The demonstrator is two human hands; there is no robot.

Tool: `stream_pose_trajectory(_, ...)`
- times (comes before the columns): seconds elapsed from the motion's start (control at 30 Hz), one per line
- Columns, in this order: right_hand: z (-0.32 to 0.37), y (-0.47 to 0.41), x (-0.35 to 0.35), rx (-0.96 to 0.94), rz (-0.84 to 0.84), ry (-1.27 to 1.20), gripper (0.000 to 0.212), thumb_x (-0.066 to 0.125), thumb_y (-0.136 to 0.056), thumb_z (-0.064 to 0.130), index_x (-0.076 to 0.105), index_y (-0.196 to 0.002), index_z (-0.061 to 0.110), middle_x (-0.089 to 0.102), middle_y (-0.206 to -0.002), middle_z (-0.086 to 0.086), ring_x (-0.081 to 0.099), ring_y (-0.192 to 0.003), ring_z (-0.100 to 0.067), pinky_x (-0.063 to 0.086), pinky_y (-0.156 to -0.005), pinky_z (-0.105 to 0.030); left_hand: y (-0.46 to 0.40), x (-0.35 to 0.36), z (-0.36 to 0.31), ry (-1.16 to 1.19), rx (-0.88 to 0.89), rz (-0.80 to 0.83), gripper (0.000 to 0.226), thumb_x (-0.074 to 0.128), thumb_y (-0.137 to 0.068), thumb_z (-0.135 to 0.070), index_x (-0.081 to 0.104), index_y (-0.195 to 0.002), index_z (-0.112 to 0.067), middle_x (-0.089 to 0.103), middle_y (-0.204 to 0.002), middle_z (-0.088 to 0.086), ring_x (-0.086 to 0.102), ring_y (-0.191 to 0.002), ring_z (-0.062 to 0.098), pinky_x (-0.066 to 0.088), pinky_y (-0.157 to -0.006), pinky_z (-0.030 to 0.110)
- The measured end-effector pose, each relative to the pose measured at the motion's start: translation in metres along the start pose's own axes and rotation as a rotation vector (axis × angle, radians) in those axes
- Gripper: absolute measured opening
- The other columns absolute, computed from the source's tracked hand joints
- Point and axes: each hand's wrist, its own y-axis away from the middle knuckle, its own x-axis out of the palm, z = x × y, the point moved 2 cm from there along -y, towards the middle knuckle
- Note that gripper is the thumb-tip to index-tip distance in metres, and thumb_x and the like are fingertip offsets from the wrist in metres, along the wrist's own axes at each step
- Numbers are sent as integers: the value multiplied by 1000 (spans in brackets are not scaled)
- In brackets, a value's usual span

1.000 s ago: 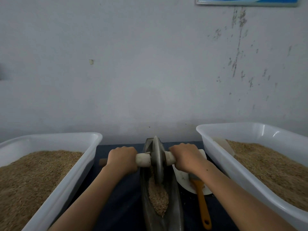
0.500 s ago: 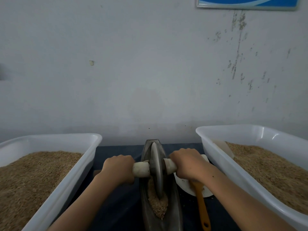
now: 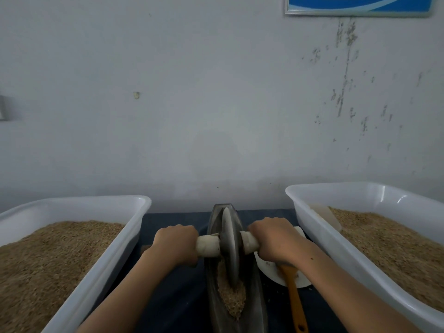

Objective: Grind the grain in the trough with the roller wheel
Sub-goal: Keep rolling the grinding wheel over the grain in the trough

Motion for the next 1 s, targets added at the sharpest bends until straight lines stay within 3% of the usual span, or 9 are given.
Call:
stream_pose_trajectory(0.17,-1,7,-1,-28,48,-14,22,58,-82,16,61,-104,18,65,-93,-3,60,-82,-21,39,-66,-28,2,1,0,-24,12,48,48,71,-77,-38,56,-120,-23,63,-112,-1,60,-101,18,40,-76,29)
stream_pose_trajectory(0.37,-1,-7,5,23,-105,11,24,56,-82,14,57,-105,23,65,-102,-4,62,-95,-27,36,-70,-31,-6,1,0,7,-17,-47,38,67,-80,-36,57,-114,-22,63,-107,-2,59,-96,16,39,-73,27)
stream_pose_trajectory(0.5,-3,-15,5,53,-114,-18,23,56,-84,15,57,-105,24,66,-105,-4,62,-98,-27,41,-75,-34,-12,-4,-1,11,-22,-106,33,63,-83,-34,57,-113,-21,63,-105,-1,58,-93,16,38,-73,27)
stream_pose_trajectory(0.6,-3,-12,5,43,-105,-28,22,57,-85,15,58,-105,24,66,-104,-3,62,-96,-25,44,-78,-34,-9,-4,-2,-4,-20,-121,33,62,-84,-33,57,-113,-21,63,-106,0,60,-96,18,39,-73,27)
stream_pose_trajectory(0.77,4,8,1,-10,-97,3,16,55,-84,13,54,-96,21,63,-97,-4,59,-87,-25,33,-68,-30,9,4,-2,-19,-7,-143,33,62,-84,-32,56,-116,-24,63,-108,-2,60,-98,17,40,-75,27)
stream_pose_trajectory(0.87,6,17,0,-36,-103,-2,14,55,-84,14,46,-88,24,62,-95,-3,57,-83,-22,33,-68,-30,18,7,-2,-20,13,-181,32,60,-85,-32,56,-116,-28,63,-107,-4,60,-97,15,39,-73,26)
stream_pose_trajectory(1.0,4,15,2,-22,-108,-28,12,55,-85,15,50,-91,25,62,-93,0,54,-79,-18,32,-68,-29,18,8,-1,-4,15,-163,29,60,-84,-31,57,-113,-27,63,-103,-4,59,-91,13,37,-70,25)
